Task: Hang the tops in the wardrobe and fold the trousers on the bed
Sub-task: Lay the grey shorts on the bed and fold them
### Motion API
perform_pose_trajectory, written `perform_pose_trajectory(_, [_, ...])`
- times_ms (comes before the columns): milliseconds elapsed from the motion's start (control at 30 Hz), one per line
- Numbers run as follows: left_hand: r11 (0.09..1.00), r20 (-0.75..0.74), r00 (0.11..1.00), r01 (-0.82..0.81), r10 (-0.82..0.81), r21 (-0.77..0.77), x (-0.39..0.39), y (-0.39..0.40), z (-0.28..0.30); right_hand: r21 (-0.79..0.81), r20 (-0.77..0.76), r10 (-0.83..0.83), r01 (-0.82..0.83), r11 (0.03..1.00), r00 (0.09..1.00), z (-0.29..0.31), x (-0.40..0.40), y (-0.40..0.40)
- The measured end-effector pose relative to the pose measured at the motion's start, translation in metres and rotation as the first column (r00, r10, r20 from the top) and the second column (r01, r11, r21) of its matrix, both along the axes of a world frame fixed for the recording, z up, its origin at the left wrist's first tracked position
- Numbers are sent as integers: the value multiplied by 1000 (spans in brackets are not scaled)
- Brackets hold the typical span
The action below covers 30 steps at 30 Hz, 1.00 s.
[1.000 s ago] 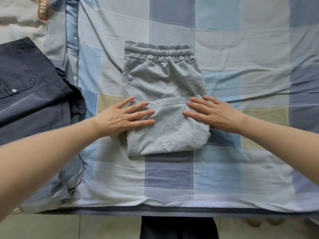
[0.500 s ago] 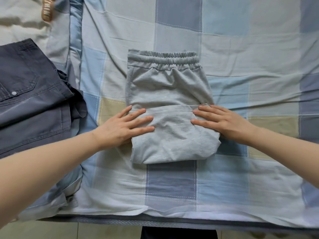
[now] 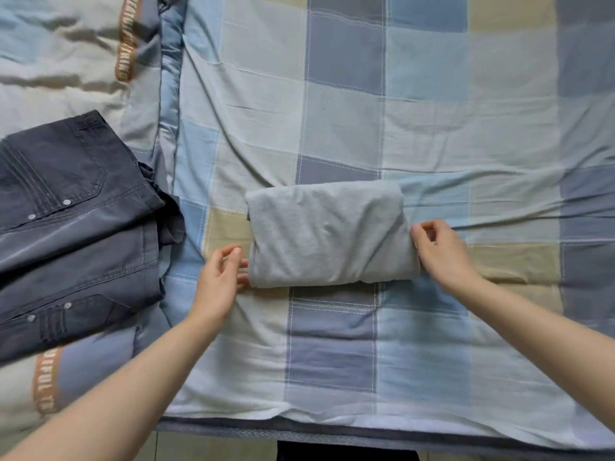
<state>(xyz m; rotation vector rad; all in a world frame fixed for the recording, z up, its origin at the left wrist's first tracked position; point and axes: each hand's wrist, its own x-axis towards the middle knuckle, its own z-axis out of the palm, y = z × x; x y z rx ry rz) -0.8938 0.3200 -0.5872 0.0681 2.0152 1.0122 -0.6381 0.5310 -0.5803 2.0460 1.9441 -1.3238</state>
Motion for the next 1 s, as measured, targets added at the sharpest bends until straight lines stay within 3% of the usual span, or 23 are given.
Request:
perform_pose_trajectory(100, [992,-60,990,127,-129,-25,12,3,-7,71,-9,48,-47,996,999,0,-11,-11])
perform_pose_trajectory(200, [977,-220,953,195,-209,-84,18,18,-14,119,-39,94,-89,989,995,-7,-26,-21])
perform_pose_trajectory(333, [992,-499,858,117,-124,-46,22,46,-6,254,10,63,-63,965,998,-14,-41,-21])
perform_pose_trajectory(433, [998,-606,794,57,-52,-11,21,59,0,362,25,29,-36,931,999,-12,-41,-10])
perform_pose_trajectory(567, [971,-530,823,103,-205,-214,12,66,-15,290,173,43,-93,953,984,-19,-37,-1])
perform_pose_trajectory(667, [947,-447,862,107,-240,-302,9,71,-22,194,110,38,-59,979,993,-26,-38,1])
perform_pose_trajectory(833, [960,-411,893,76,-185,-269,11,76,-15,80,30,-63,61,995,998,-19,-49,2])
perform_pose_trajectory(1000, [982,-448,878,113,-169,-149,25,76,-3,92,13,-77,76,993,997,-7,-57,-10])
